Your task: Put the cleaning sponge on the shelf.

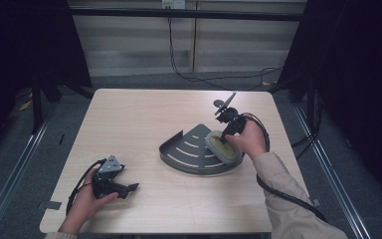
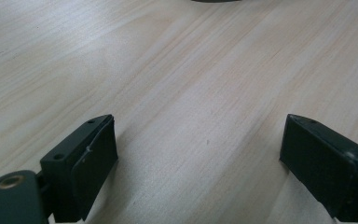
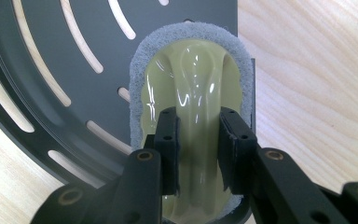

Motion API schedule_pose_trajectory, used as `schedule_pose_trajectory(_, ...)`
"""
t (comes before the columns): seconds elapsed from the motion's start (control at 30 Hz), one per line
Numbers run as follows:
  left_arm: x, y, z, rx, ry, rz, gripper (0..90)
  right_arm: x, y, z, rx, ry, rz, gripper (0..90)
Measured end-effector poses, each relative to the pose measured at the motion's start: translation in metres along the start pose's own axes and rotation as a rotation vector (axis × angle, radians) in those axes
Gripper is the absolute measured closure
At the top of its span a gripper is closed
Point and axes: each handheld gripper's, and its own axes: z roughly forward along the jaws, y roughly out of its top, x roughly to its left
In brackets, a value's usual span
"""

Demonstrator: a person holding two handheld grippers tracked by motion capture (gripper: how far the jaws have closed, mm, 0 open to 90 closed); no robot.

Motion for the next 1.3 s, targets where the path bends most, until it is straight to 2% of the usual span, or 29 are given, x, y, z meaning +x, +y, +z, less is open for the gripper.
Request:
schedule_pose_trajectory(0.57,0.0,0.0,0.0,0.0,0.0,0.0,10.3,-0.001,-0.002,0.008,0.013,0.007,-0.002,70.9)
schedule_pose_trajectory(1.3,0.0,0.0,0.0,0.001,0.002,0.005,10.3,0.0,-0.003,0.014,0.002,0.016,-0.001,70.8)
